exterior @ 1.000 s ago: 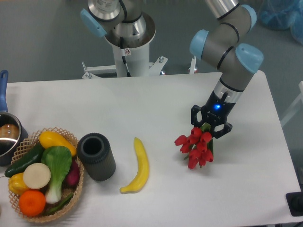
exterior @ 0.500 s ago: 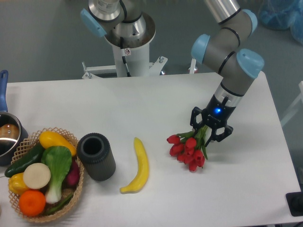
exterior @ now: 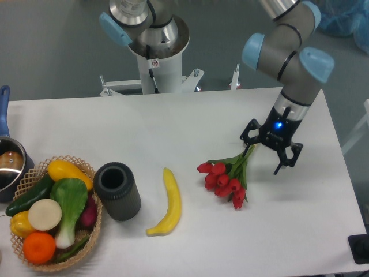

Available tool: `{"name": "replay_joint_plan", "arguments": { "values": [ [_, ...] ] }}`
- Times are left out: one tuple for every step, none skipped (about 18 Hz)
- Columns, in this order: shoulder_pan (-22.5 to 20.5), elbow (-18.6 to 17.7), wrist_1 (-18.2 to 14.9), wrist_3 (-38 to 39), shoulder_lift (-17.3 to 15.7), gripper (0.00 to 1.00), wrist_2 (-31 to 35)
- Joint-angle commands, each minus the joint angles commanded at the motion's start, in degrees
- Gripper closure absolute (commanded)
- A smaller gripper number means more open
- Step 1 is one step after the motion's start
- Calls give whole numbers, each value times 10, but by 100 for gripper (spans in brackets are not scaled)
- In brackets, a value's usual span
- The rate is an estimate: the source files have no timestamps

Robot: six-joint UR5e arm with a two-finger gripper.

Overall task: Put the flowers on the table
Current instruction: 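Open the gripper to release the tulips and lift away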

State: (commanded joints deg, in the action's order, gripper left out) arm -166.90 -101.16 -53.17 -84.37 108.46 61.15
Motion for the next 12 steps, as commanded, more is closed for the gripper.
{"name": "replay_joint_plan", "arguments": {
  "values": [
    [-2, 3, 0, 1, -5, 0, 32],
    [-2, 5, -3, 1, -7, 0, 54],
    [-3, 5, -2, 1, -8, 0, 61],
    [-3, 10, -2, -1, -9, 0, 63],
    [1, 18, -4, -9, -9, 0, 68],
    [3, 19, -6, -31, -10, 0, 81],
    [3, 14, -7, -69, -10, 0, 107],
    [5, 12, -8, -111, -12, 0, 139],
    [6, 12, -12, -139, -14, 0, 162],
    [8, 12, -23, -151, -14, 0, 169],
    [7, 14, -35, -154, -14, 0, 169],
    [6, 15, -42, -156, -14, 0, 169]
  ]
}}
